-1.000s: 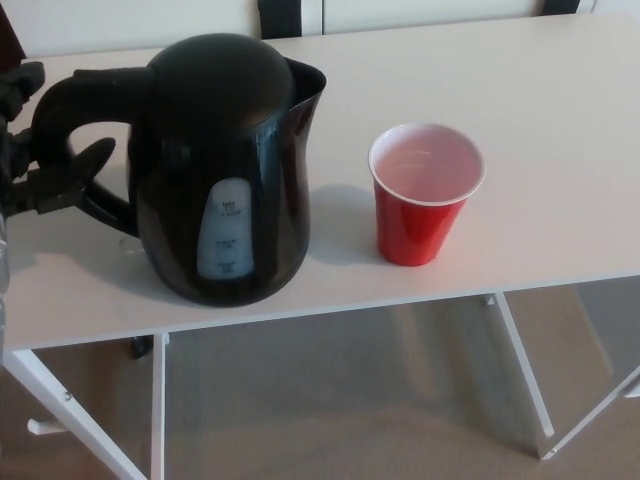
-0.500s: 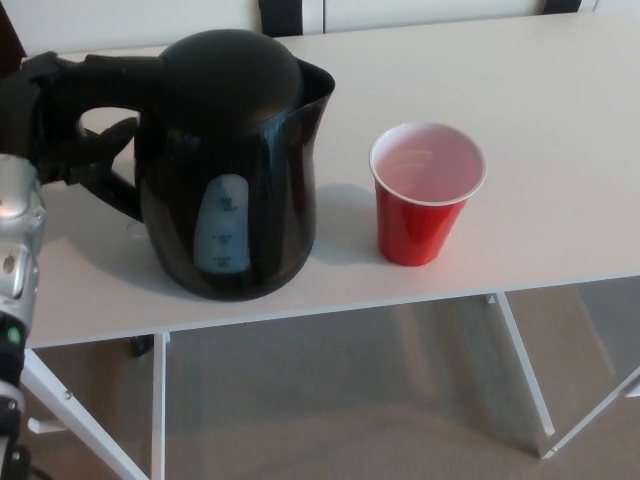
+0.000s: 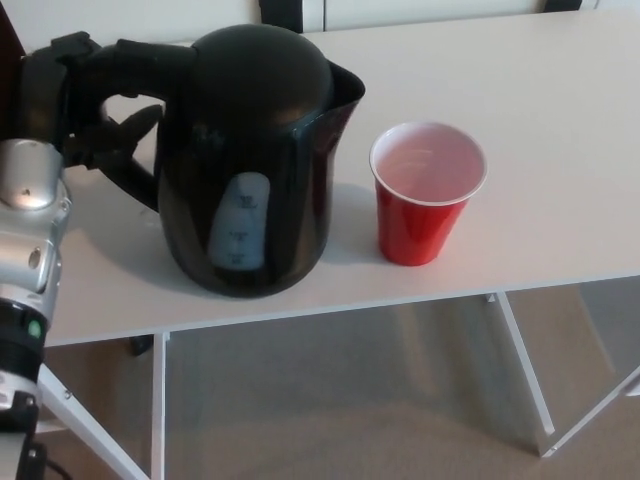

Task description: The robot walk towards a table in front and uses its left hand to pick up the pot from the base and pour water to the cup on the right hand side

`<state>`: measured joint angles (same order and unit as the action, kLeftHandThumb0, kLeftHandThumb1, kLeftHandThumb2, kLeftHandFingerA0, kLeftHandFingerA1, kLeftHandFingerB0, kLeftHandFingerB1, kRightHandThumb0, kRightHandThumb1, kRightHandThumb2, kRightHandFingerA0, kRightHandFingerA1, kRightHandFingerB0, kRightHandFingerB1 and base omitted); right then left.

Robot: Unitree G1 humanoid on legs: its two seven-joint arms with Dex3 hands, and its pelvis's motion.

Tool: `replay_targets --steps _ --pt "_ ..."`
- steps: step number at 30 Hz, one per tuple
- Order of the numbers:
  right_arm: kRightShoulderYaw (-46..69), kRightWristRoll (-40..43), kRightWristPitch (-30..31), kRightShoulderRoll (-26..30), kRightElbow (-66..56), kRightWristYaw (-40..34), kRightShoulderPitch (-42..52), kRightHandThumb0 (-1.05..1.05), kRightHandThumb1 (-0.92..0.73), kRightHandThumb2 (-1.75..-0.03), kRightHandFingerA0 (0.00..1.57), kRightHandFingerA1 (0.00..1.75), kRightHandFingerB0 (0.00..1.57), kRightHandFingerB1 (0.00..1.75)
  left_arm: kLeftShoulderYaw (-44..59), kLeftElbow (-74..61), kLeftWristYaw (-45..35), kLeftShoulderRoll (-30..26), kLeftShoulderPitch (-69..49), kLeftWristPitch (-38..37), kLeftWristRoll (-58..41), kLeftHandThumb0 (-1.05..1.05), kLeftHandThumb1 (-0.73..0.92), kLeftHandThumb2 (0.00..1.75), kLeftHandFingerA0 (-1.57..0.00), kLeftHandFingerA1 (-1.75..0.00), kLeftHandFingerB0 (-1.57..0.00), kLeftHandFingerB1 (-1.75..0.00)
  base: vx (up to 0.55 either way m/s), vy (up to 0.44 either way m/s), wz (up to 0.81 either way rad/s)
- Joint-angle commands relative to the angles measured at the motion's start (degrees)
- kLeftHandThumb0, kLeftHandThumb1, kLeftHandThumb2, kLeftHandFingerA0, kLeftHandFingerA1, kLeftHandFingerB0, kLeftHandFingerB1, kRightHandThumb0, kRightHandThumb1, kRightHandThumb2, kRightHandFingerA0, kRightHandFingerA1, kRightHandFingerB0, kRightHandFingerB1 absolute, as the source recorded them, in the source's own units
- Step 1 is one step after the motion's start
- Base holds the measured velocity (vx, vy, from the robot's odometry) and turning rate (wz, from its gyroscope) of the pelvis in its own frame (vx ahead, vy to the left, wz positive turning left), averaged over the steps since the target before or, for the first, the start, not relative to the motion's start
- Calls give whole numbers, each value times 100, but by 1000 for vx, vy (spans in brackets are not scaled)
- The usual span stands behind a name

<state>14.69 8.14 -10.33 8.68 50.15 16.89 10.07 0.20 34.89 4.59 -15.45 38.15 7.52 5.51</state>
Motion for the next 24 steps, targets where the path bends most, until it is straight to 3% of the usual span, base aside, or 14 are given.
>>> replay_targets --steps 1,19,20,23,24 --pt "-6 16 -4 73 -79 -44 49 -13 -60 -57 43 40 32 34 150 -210 117 18 -102 -170 12 -28 61 53 -73 -175 -57 -175 0 0 0" --pt "-18 22 -62 92 -82 -78 22 -17 -59 -57 46 41 33 35 704 -998 152 354 486 285 -235 -26 60 54 -79 -175 -64 -175 0 0 0" --pt "-19 24 -30 87 -71 -85 4 -14 -41 -86 38 59 20 50 679 -1109 174 350 545 385 -185 -28 59 55 -80 -175 -63 -175 0 0 0" --pt "-23 22 -18 81 -64 -90 -4 -14 -41 -86 38 59 20 50 680 -1201 175 352 554 473 -154 -28 59 55 -80 -175 -63 -175 0 0 0" --pt "-34 9 -2 87 -90 -97 3 -17 -59 -57 48 41 33 34 656 -1272 175 371 570 506 -134 -27 58 55 -81 -175 -64 -171 0 0 0"
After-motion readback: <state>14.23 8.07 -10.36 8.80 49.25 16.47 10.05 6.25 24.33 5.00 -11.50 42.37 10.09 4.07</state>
